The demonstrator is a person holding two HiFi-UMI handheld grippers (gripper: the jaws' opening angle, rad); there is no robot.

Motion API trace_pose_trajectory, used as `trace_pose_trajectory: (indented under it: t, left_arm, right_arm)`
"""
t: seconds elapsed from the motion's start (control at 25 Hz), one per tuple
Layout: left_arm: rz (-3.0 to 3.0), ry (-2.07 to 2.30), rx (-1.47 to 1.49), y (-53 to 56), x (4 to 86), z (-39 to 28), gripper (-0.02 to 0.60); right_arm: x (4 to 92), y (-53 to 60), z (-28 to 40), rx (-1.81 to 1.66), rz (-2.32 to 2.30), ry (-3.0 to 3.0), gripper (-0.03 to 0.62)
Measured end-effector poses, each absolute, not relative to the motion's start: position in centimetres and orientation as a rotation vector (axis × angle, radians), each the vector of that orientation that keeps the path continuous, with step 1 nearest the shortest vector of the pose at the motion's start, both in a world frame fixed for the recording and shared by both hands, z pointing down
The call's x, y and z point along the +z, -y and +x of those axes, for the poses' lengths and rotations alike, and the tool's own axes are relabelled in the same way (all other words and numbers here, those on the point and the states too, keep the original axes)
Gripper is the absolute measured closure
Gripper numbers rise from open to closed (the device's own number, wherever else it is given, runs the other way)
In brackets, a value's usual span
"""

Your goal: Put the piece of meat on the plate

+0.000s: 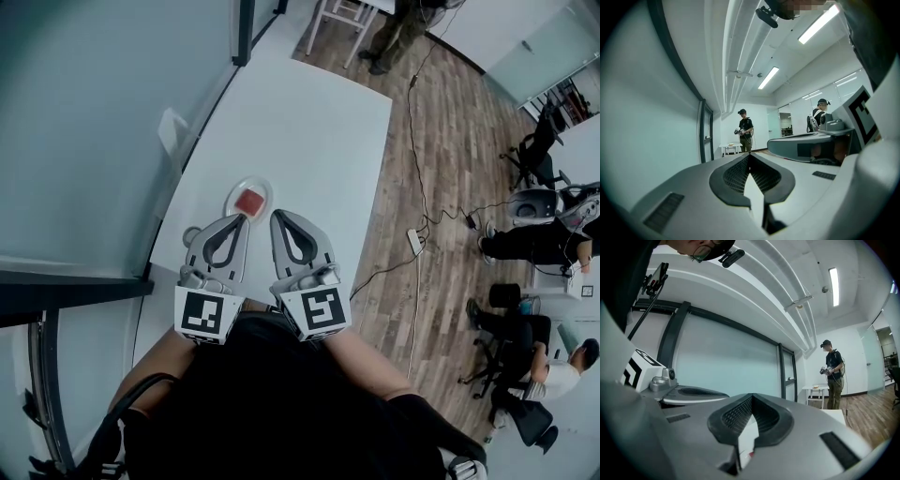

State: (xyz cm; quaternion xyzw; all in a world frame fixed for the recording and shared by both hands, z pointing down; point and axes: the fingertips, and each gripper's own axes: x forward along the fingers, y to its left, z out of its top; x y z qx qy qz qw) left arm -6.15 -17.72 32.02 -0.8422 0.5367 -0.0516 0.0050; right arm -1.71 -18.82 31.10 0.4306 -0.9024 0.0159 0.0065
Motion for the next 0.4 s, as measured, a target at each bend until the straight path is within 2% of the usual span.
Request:
trace_pose_trajectory:
  t: [0.4]
  left_arm:
    - [-2.65,-1.668,-0.147,18.15,32.51,-6.31,0.578]
  right_arm:
    - [31.84,19.26,-1.84,0.042,1.358,2.805,0.591]
